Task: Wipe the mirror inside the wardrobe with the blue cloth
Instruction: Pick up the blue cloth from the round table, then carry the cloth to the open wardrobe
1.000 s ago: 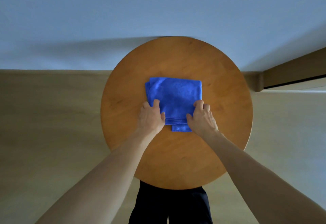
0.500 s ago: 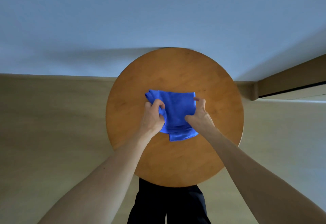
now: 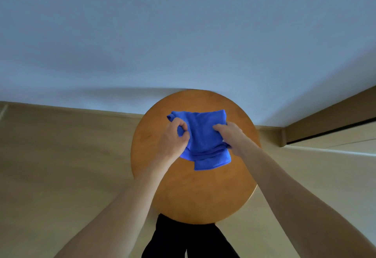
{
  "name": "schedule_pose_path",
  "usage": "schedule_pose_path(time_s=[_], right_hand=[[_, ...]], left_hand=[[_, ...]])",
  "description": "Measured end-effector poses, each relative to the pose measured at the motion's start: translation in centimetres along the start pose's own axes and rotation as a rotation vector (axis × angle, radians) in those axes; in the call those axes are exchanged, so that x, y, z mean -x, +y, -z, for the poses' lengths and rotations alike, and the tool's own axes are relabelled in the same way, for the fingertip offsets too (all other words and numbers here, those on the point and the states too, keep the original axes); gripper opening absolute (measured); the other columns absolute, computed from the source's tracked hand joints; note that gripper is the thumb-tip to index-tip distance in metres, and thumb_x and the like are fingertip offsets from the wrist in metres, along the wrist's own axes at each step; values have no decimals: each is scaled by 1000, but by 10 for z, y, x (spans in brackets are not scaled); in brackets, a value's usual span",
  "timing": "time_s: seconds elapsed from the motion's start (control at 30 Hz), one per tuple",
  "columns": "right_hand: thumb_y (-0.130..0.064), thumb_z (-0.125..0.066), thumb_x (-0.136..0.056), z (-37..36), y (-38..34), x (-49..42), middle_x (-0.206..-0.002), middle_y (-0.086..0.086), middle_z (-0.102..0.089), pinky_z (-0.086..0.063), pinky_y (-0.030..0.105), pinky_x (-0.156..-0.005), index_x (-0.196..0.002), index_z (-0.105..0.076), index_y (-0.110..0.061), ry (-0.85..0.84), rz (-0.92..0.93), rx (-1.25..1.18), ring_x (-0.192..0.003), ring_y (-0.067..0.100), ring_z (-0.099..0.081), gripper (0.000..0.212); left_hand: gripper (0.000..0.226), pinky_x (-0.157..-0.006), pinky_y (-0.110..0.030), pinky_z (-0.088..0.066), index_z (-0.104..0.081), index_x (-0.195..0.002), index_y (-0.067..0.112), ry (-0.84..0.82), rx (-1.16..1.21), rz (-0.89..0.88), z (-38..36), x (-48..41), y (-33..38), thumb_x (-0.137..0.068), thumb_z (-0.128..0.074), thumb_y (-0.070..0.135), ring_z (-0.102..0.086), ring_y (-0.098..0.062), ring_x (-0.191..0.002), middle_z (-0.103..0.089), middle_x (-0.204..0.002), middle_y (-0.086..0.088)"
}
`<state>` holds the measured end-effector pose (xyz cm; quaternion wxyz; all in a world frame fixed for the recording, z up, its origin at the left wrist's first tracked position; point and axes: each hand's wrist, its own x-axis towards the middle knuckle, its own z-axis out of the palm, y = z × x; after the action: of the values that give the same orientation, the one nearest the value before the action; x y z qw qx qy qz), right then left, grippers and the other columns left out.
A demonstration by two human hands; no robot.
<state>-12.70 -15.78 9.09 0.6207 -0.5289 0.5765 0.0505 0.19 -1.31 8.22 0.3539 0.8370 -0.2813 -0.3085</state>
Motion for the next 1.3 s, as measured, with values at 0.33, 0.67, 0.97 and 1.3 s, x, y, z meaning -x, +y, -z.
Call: schedule_pose_path(time_s=[0.33,0.67,0.97,1.3], right_hand=[[-13,-50,-82,20,-47,71,-76,1,-52,-40,34,-60,-88,-49,-18,75,341,244,-67,19,-48,8],[-36,-54,-90,-17,-80,102,-89,-1,-60,-41,28,-57,-106,-47,-20,76,546,398,-74,16,-58,23],[-47,-55,-91,-126,-102,150,-91,-8,-61,-41,26,-57,-108,-48,-25,35,714,426,-79,11,-60,29],[-43,-54,-92,-302,-104,233,-87,-8,-61,-39,24,-55,-101,-47,-25,-99,878,524,-75,10,-59,21]], left_hand=[[40,-90,-50,-56,-53,-114,57,64,171,55,63,32,53,-83,-60,34,-64,-17,-101,-61,-112,20],[20,-81,-22,-54,-67,-106,40,172,392,-20,124,75,51,-94,-68,24,-63,-3,-106,-64,-119,15],[66,-93,-27,-49,-32,-146,42,470,366,-30,207,131,-1,-94,-65,19,-57,-1,-108,-49,-121,33],[47,-94,-24,-50,-47,-140,33,670,352,5,325,223,-108,-97,-59,18,-60,-7,-115,-60,-130,16]])
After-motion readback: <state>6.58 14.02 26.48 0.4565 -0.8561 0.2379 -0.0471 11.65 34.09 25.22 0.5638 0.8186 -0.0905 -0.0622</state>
